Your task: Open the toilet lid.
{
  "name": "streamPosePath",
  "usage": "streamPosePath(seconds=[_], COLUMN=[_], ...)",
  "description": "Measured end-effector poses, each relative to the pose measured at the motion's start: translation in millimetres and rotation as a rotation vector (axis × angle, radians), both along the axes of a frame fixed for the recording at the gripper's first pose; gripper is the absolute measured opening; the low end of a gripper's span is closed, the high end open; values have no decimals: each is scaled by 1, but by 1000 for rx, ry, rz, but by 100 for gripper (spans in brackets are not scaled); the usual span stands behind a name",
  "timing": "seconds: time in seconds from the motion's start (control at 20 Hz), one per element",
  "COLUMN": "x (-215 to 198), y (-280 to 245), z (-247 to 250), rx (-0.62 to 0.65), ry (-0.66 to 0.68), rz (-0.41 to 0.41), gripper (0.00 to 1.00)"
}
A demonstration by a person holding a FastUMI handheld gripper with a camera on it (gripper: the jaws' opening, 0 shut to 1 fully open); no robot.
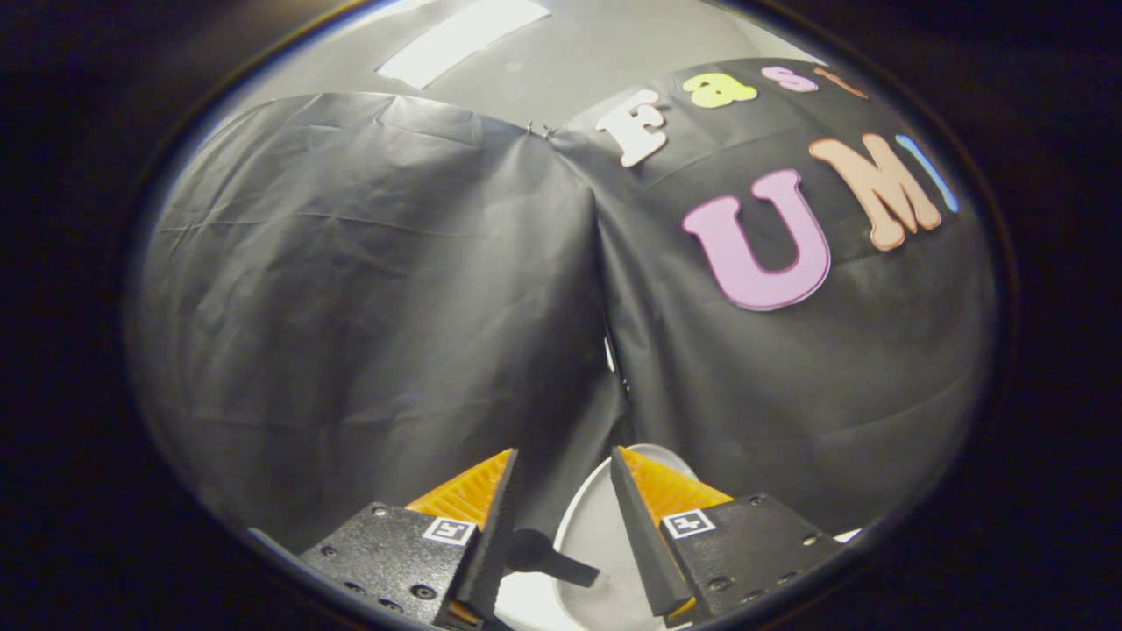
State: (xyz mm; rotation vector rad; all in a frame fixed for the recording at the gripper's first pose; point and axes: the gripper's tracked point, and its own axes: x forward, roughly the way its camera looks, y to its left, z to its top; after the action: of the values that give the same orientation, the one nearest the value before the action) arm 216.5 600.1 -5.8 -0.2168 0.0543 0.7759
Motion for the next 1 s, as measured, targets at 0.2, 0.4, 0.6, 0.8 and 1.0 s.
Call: streamPosePath(seconds=[0.2,0.4,0.6,0.8,1.0], x=[18,28,26,24,18], y=[-53,-119,-188,-268,-357], z=[37,66,92,117,127], rx=[-54,-68,-5,45,86], ry=[-45,-55,-95,-139,-147], rz=[-80,-160,-220,-288,-360], gripper=[58,63,63,63,63])
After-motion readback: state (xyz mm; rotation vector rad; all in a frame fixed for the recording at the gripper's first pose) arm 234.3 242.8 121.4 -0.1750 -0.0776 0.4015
